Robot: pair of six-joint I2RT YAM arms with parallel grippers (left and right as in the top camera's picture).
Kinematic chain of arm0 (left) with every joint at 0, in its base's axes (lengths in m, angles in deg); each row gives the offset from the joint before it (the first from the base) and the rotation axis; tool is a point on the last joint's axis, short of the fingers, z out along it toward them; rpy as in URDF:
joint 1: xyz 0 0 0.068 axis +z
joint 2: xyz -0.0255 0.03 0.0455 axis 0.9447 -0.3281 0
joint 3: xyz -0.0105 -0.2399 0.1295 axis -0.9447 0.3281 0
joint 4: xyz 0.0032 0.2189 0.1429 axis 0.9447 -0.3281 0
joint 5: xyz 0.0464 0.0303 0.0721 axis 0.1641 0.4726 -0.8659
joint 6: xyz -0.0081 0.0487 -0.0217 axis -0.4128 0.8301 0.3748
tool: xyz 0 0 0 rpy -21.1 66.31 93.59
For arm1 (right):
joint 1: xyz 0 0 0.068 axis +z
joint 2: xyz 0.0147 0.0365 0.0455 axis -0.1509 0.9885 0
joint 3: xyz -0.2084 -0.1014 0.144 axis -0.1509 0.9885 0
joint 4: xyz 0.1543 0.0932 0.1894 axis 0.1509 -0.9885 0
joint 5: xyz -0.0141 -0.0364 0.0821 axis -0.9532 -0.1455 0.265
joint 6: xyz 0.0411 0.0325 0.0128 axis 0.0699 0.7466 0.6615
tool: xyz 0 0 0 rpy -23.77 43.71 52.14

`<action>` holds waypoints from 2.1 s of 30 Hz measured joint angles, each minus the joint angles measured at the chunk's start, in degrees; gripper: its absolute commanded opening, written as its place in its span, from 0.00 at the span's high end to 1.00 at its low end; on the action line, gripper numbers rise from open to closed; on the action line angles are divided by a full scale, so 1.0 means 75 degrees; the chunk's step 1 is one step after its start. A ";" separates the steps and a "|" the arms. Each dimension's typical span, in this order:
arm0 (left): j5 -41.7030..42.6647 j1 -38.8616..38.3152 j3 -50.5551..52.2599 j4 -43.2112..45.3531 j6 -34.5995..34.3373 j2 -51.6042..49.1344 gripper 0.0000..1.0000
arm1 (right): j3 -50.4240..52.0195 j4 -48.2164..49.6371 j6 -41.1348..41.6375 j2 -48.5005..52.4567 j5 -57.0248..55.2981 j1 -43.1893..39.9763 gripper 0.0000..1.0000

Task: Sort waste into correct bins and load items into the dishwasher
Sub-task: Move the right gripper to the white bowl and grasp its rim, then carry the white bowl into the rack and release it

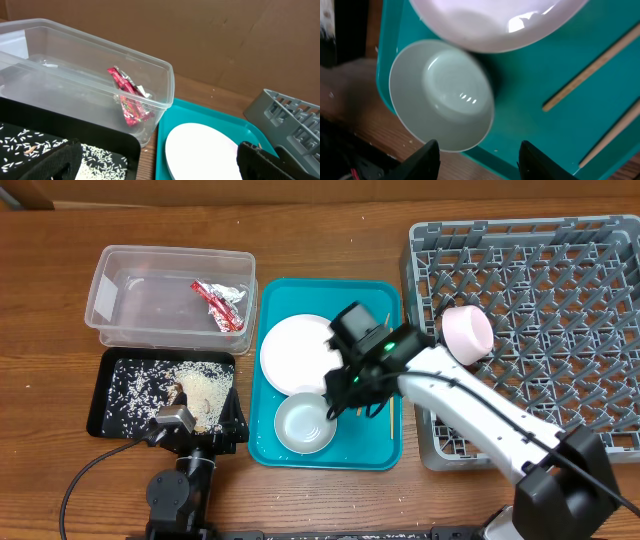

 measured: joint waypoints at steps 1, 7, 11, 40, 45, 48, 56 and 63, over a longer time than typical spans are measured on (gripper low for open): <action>0.0000 0.0000 0.0000 0.0000 0.0000 0.0000 0.00 | 0.0009 -0.0015 -0.0026 0.0044 -0.0114 0.0187 0.42; 0.0000 0.0000 0.0000 0.0000 0.0000 0.0000 0.00 | 0.0274 0.0361 -0.0172 0.0632 -0.0804 0.0825 0.55; -0.0003 0.0000 0.0000 0.0000 0.0000 0.0000 0.00 | 0.0318 0.0577 -0.0227 0.1113 -0.1122 0.0807 0.84; -0.0003 0.0000 0.0006 0.0017 0.0000 0.0000 0.00 | -0.0510 -0.0749 0.3319 -0.1728 -1.1497 -0.1577 0.96; 0.0000 0.0000 0.0006 0.0015 0.0000 0.0000 0.00 | -0.0510 -0.0294 0.3325 -0.1341 -1.1607 -0.3404 0.96; 0.0000 0.0000 0.0006 0.0015 0.0000 0.0000 0.00 | -0.0510 -0.0087 0.3019 -0.0965 -1.1293 -0.4313 0.96; 0.0000 0.0000 0.0006 0.0015 0.0000 0.0000 0.00 | -0.0510 -0.0399 0.2632 0.0038 -1.1028 -0.4776 0.96; 0.0000 0.0000 0.0006 0.0015 0.0000 0.0000 0.00 | -0.0300 -0.0734 0.2538 0.0667 -1.0975 -0.4529 0.96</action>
